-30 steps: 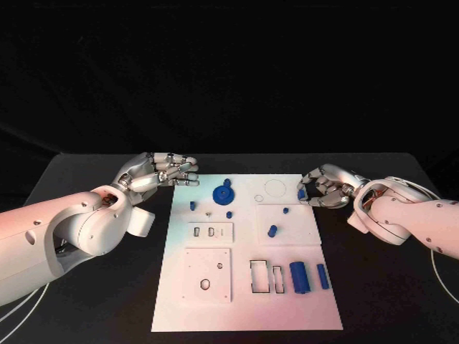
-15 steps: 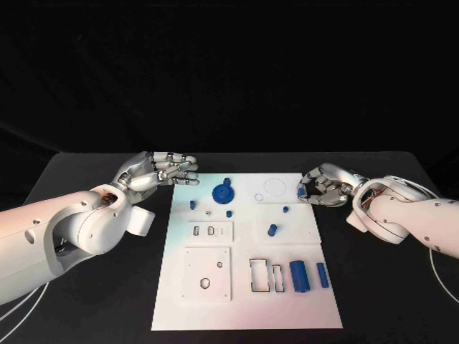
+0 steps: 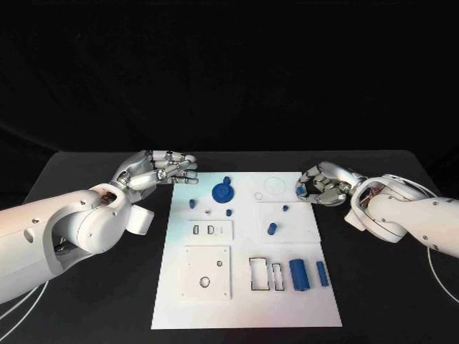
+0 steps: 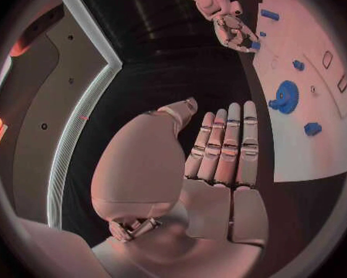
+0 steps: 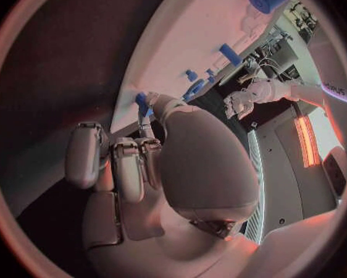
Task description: Assemble the parts on the task board
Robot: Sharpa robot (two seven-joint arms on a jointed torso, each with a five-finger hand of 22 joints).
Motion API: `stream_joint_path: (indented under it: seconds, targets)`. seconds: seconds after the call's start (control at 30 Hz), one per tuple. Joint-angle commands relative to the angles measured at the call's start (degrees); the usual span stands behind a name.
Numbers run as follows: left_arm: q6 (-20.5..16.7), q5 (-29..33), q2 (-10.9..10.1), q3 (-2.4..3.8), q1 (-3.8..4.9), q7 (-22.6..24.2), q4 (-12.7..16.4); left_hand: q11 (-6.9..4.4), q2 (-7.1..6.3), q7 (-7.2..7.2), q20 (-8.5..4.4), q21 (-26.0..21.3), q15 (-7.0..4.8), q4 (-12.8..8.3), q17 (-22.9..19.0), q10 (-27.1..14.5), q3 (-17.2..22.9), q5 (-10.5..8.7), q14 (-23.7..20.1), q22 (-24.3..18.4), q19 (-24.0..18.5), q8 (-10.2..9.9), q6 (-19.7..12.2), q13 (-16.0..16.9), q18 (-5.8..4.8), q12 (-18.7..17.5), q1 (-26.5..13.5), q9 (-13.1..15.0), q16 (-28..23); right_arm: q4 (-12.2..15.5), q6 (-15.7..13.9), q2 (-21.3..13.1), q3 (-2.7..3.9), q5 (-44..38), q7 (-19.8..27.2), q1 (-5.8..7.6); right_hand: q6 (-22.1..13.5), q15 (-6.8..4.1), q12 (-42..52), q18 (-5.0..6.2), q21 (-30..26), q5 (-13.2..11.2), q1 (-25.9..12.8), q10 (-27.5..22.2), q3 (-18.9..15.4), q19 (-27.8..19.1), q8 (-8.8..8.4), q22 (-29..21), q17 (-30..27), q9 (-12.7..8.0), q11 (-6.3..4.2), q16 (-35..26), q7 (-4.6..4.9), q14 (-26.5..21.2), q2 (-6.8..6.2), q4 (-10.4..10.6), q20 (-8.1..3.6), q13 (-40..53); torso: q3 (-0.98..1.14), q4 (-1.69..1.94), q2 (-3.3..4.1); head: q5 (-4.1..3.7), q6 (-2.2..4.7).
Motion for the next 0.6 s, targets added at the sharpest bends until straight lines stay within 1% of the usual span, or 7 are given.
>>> stream_joint_path:
  seconds: [0.03,0.13,0.23,0.3,0.4,0.5,0.6]
  targets:
    - [1.0,0.1,0.0,0.04,0.02,0.3,0.1,0.06,-0.01,0.94,-0.04,-0.4,0.1,-0.2,0.1,-0.4,0.1,-0.28,-0.3,-0.1,-0.3,-0.3,-0.5,0.1,0.76,-0.3,-0.5,0.1,-0.2,0.7,-2.9,-0.2,0.0,-1.2,-0.5,-0.06,0.6,-0.56,0.3,-0.34,0.4,0.3,-0.5,4.1,0.4,0.1,0.26,0.1,14.5,0.4,-0.4,0.2,-0.16,5.9,0.18,-0.1,-0.42,12.7,0.03,0.03,-0.02,0.05,0.0]
    - [1.0,0.1,0.0,0.04,0.02,0.3,0.1,0.06,-0.01,0.94,-0.04,-0.4,0.1,-0.2,0.1,-0.4,0.1,-0.28,-0.3,-0.1,-0.3,-0.3,-0.5,0.1,0.76,-0.3,-0.5,0.1,-0.2,1.9,-4.4,-0.6,0.1,-1.5,-1.2,-0.04,0.8,-0.59,0.3,-0.37,0.5,0.2,-0.8,4.1,0.6,0.2,0.34,0.3,14.6,0.5,-0.46,0.2,-0.22,5.9,0.1,-0.2,-0.46,12.7,0.03,-0.01,0.0,0.15,-0.03]
    - [1.0,0.1,0.0,0.04,0.02,0.3,0.1,0.06,-0.01,0.94,-0.04,-0.4,0.1,-0.2,0.1,-0.4,0.1,-0.28,-0.3,-0.1,-0.3,-0.3,-0.5,0.1,0.76,-0.3,-0.5,0.1,-0.2,4.0,-5.3,-1.0,0.28,-1.5,-2.0,0.12,0.9,-0.62,0.3,-0.39,0.5,0.2,-1.2,4.1,0.9,0.3,0.43,0.4,14.7,0.6,-0.51,0.2,-0.28,5.9,0.12,-0.2,-0.5,12.7,0.0,-0.07,-0.09,0.21,-0.04]
    - [1.0,0.1,0.0,0.04,0.02,0.3,0.0,0.06,-0.01,0.94,-0.04,-0.4,0.1,-0.2,0.1,-0.4,0.1,-0.28,-0.3,-0.1,-0.3,-0.3,-0.5,0.1,0.76,-0.3,-0.5,0.1,-0.2,5.6,-5.8,-1.2,0.38,-1.5,-2.9,0.29,0.9,-0.64,0.2,-0.38,0.5,0.2,-1.6,4.1,1.0,0.2,0.44,0.3,14.7,0.7,-0.54,0.2,-0.31,5.9,0.08,-0.2,-0.53,12.6,0.01,-0.08,-0.11,0.3,-0.02]
    - [1.0,0.1,0.1,0.03,0.02,0.3,-0.1,0.06,-0.01,0.94,-0.04,-0.4,0.1,-0.2,0.1,-0.4,0.1,-0.28,-0.3,-0.1,-0.3,-0.3,-0.5,0.1,0.76,-0.3,-0.5,0.1,-0.2,8.3,-6.6,-1.3,0.48,-1.9,-5.3,0.72,1.0,-0.68,0.2,-0.38,0.4,0.2,-2.4,4.0,1.3,0.3,0.49,0.4,14.7,0.8,-0.61,0.2,-0.41,5.9,0.16,0.0,-0.57,12.6,0.04,0.01,-0.09,0.23,0.01]
    - [1.1,0.1,0.2,0.03,0.01,0.3,-0.2,0.06,-0.01,0.94,-0.04,-0.4,0.1,-0.2,0.1,-0.4,0.1,-0.28,-0.3,-0.1,-0.3,-0.3,-0.5,0.1,0.76,-0.3,-0.5,0.1,-0.2,11.1,-6.9,-0.7,0.53,-2.8,-8.7,1.19,1.0,-0.7,0.1,-0.36,0.4,0.2,-2.5,4.0,1.4,0.2,0.51,0.3,14.7,0.9,-0.64,0.2,-0.43,5.9,0.12,-0.1,-0.58,12.5,0.02,-0.04,-0.2,0.36,-0.1]
    - [1.1,0.1,0.4,0.03,0.01,0.3,-0.5,0.06,-0.01,0.94,-0.04,-0.4,0.1,-0.2,0.1,-0.4,0.1,-0.28,-0.3,-0.1,-0.3,-0.3,-0.5,0.1,0.76,-0.3,-0.5,0.1,-0.2,13.4,-6.7,0.9,0.55,-3.6,-11.7,1.46,1.1,-0.72,-0.1,-0.34,0.3,0.1,-2.7,3.9,1.5,0.2,0.57,0.2,14.5,0.9,-0.67,0.2,-0.48,5.9,0.15,-0.1,-0.59,12.4,0.0,-0.13,-0.3,0.57,-0.13]
